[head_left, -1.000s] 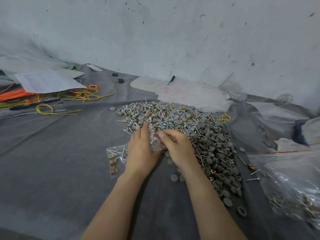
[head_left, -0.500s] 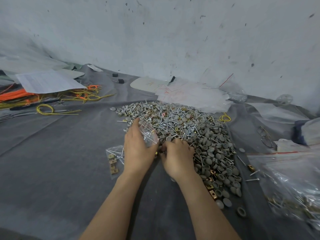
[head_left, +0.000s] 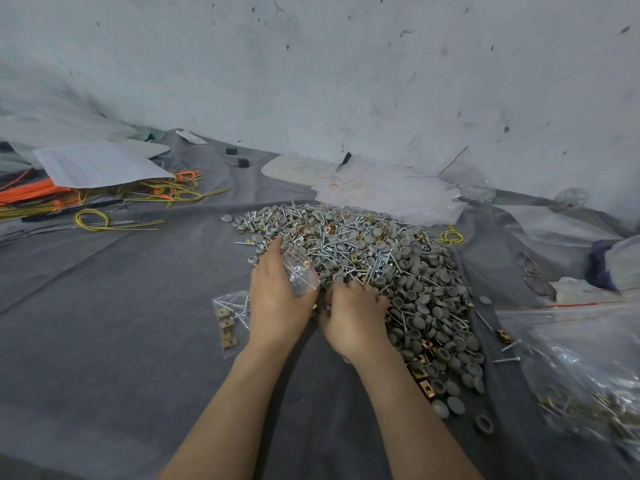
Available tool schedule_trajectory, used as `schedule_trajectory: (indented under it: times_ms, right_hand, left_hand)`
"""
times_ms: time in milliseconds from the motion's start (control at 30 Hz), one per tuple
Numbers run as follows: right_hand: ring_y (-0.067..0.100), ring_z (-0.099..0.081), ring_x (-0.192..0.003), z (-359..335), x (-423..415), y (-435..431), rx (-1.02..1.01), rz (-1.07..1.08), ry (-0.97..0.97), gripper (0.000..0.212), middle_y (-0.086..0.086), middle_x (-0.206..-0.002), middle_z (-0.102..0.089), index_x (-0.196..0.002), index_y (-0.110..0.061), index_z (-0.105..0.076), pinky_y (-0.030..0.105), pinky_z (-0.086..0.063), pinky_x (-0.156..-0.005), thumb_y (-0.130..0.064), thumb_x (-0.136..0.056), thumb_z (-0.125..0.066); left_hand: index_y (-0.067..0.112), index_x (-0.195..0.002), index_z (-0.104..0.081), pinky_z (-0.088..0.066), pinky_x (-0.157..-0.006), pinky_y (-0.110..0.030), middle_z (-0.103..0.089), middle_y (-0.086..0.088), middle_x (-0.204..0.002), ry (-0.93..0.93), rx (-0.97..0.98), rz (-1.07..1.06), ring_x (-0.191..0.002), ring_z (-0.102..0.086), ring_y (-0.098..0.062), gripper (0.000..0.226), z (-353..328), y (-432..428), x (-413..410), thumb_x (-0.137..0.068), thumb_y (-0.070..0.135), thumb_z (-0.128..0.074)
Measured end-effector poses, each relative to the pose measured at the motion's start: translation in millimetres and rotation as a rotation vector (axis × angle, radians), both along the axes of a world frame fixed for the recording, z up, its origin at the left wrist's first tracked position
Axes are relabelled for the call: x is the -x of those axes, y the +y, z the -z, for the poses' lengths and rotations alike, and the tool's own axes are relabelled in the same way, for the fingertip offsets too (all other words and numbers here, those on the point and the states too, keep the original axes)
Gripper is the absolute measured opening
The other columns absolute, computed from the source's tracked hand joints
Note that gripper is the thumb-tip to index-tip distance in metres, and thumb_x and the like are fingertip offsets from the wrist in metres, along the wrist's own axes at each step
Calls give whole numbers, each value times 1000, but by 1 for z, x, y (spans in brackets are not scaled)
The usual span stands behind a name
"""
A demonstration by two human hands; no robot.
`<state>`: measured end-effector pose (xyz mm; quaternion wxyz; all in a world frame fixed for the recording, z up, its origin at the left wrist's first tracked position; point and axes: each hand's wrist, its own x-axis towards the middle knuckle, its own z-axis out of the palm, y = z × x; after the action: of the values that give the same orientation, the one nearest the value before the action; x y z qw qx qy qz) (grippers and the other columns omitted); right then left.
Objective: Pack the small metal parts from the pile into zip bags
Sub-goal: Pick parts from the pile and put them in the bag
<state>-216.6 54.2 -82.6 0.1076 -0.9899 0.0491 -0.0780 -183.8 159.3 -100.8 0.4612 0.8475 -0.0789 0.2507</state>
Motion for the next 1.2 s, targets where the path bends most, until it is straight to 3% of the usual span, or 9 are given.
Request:
schedule_trajectory:
  times_ms: [167, 267, 400, 567, 633, 700, 800, 1067, 1200]
  right_hand:
    - [19, -59, -92, -1, -5, -6, -351, -18, -214, 7, -6, -92, -59, -99, -19, -53, 41, -44, -91, -19, -93, -56]
    - [-1, -55, -71, -7, -6, -10, -725, 20, -434, 13, -12, -78, -56, -88, -19, -53, 12, -48, -69, -17, -88, -66]
    - [4, -62, -73, -9, -9, -5, -904, -114, -350, 4, -4, -79, -67, -86, -14, -66, 12, -47, -68, -18, -87, -67]
    - [1, -59, -75, -9, -8, -14, -658, -57, -418, 21, -2, -95, -70, -105, -13, -71, 13, -46, -68, -18, -96, -52]
    - [11, -59, -93, -6, -8, -17, -400, -3, -369, 24, -1, -106, -67, -111, -18, -68, 29, -48, -85, -18, -96, -49]
    - [21, -48, -114, 0, -7, -14, -182, 28, -220, 27, -2, -120, -57, -118, -24, -63, 40, -37, -99, -24, -97, -47]
    - [24, -36, -118, 6, -6, -5, -58, 45, -163, 25, 0, -123, -44, -118, -25, -59, 42, -26, -100, -30, -97, -47]
    - [24, -37, -118, 7, -7, 0, -52, 76, -169, 16, 2, -122, -45, -111, -20, -54, 41, -28, -99, -21, -96, -50]
    - [15, -55, -93, 0, -8, -8, -382, 70, -321, 5, -12, -87, -56, -95, -22, -53, 34, -37, -90, -23, -93, -58]
  left_hand:
    - [9, -147, -27, -27, -110, -35, -40, -9, -145, 21, -52, 13, -133, -33, -25, 78, 0, 1, 1, -83, 20, -69]
    - [11, -148, -24, -27, -109, -34, -40, -9, -145, 38, -143, 73, -132, -34, -25, 83, 1, 0, 3, -80, 17, -70]
    - [12, -150, -21, -25, -109, -30, -39, -7, -145, 28, -209, 112, -133, -32, -22, 85, 4, -1, 4, -81, 20, -70]
    - [12, -148, -26, -30, -109, -36, -42, -8, -143, 40, -101, 75, -131, -37, -25, 80, 2, 0, 1, -81, 21, -70]
    - [9, -146, -29, -31, -106, -32, -46, -9, -139, 22, -20, 31, -128, -40, -25, 77, 0, 0, -1, -82, 20, -70]
    - [6, -145, -30, -29, -105, -28, -47, -11, -139, 4, 31, -4, -129, -41, -26, 76, 0, 1, -3, -81, 19, -71]
    - [5, -145, -30, -26, -106, -25, -44, -11, -142, -4, 59, -23, -132, -39, -25, 78, 0, 0, -3, -81, 18, -72]
    - [6, -146, -29, -27, -107, -29, -43, -9, -143, 6, 25, -6, -132, -37, -24, 79, 0, 0, -1, -80, 17, -72]
    - [8, -147, -26, -28, -108, -34, -42, -10, -143, 34, -52, 20, -131, -36, -26, 81, 0, 0, 1, -80, 18, -71]
